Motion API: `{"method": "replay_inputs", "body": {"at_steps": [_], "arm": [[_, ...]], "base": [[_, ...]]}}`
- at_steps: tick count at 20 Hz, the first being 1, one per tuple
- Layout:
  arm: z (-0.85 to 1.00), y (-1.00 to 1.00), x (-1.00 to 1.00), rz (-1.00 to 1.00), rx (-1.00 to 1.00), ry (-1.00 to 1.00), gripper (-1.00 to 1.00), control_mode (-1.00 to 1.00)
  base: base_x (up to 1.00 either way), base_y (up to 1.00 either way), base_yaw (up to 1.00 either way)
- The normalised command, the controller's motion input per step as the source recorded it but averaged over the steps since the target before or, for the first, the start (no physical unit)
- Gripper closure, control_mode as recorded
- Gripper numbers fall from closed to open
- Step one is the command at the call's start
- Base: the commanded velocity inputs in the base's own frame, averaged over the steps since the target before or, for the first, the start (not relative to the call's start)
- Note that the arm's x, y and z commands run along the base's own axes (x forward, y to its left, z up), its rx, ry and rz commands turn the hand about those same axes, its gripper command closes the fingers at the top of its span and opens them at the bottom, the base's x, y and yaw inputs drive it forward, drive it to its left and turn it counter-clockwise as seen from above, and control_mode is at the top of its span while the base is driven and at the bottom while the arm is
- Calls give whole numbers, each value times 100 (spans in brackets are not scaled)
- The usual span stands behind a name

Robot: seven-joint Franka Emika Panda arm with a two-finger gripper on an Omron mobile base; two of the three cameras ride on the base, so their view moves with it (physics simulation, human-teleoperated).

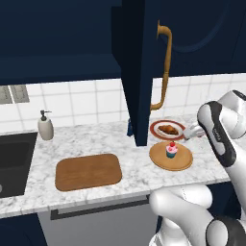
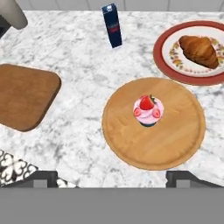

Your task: From the different types of pastries on the counter, select a croissant and place it on the cutting board. Then retrieve a jar of jam from the cabinet and place it alongside the croissant on the cutting board.

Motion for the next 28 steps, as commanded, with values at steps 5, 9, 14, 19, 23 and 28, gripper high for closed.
{"method": "replay_inputs", "body": {"at_steps": [5,9,14,19,23,28], "arm": [[-23,-85,44,26,20,0,-100,-100],[-10,-33,46,25,9,1,-100,-100],[-1,1,22,11,0,0,-100,-100],[-18,-45,32,33,7,-10,-100,-100],[-35,-25,31,35,9,-11,-100,-100],[-5,-2,19,18,7,-3,-100,-100]], "base": [[0,0,0],[0,0,0],[0,0,0],[0,0,0],[0,0,0],[0,0,0]]}}
